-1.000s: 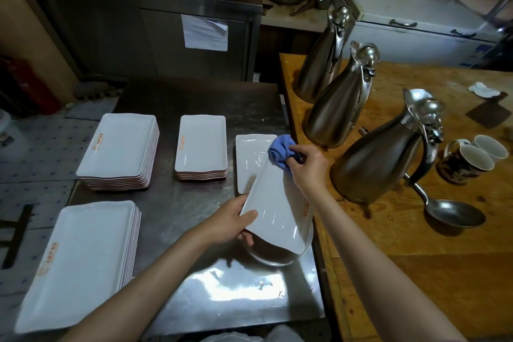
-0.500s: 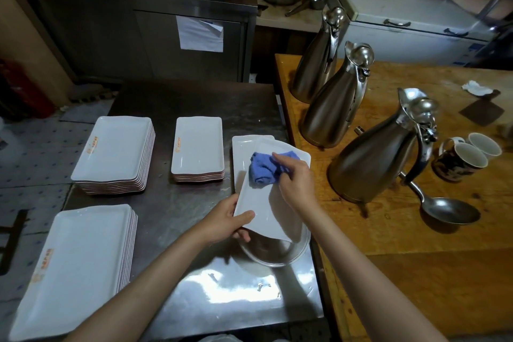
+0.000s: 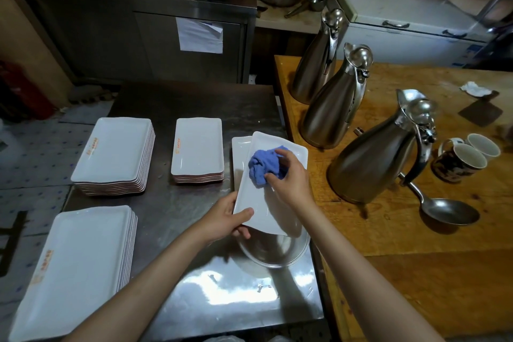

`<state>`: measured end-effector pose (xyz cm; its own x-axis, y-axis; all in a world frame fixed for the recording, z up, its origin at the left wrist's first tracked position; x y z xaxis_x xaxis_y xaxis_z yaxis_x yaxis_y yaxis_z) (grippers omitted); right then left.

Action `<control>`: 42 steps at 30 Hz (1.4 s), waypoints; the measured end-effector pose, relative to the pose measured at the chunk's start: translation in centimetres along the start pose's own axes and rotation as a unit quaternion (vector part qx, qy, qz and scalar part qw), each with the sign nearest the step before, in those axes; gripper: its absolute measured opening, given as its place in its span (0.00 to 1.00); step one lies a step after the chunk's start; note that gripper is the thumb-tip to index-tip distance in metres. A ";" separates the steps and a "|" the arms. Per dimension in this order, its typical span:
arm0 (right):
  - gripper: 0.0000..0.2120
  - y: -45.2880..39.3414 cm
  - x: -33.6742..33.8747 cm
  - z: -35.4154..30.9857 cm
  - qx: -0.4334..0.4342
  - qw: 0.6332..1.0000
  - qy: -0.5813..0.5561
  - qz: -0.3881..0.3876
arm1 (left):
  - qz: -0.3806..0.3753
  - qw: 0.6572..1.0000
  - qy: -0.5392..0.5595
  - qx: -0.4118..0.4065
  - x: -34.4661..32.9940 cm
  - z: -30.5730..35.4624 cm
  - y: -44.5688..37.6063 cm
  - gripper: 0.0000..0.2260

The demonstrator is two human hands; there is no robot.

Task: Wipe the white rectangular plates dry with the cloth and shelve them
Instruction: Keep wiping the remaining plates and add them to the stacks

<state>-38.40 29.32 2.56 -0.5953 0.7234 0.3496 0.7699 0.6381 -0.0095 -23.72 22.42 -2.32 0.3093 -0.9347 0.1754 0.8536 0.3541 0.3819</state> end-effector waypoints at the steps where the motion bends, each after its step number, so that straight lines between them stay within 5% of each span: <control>1: 0.22 0.1 0.0 -0.1 -0.005 0.999 -0.032 -0.001 | -0.002 1.000 0.000 0.000 0.0 0.0 0.0 0.16; 6: 0.12 0.3 -0.2 -0.5 -0.001 0.999 -0.034 -0.042 | -0.008 1.000 0.008 -0.005 0.1 0.2 0.2 0.15; 22: 0.12 2.4 -1.1 0.3 0.022 0.978 0.017 -0.207 | 0.021 0.998 0.051 0.000 0.2 -0.6 -0.4 0.17; 42: 0.11 2.3 0.4 1.1 0.093 0.959 0.140 -0.226 | 0.045 0.995 0.084 0.030 1.1 -1.5 -0.4 0.16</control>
<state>-37.12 31.35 1.59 -0.7537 0.2789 0.5951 0.3769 0.9252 0.0438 -23.08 21.24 -3.67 0.4541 -0.8890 0.0589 0.7943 0.4339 0.4253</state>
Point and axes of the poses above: each hand's wrist, its own y-axis away from the middle knuckle, its own x-axis out of the back of the hand, z = x × y, the point moved 4 cm from there along -y, towards the middle knuckle, and after that the axes turned 13 degrees about -y, right-handed, at the moved point
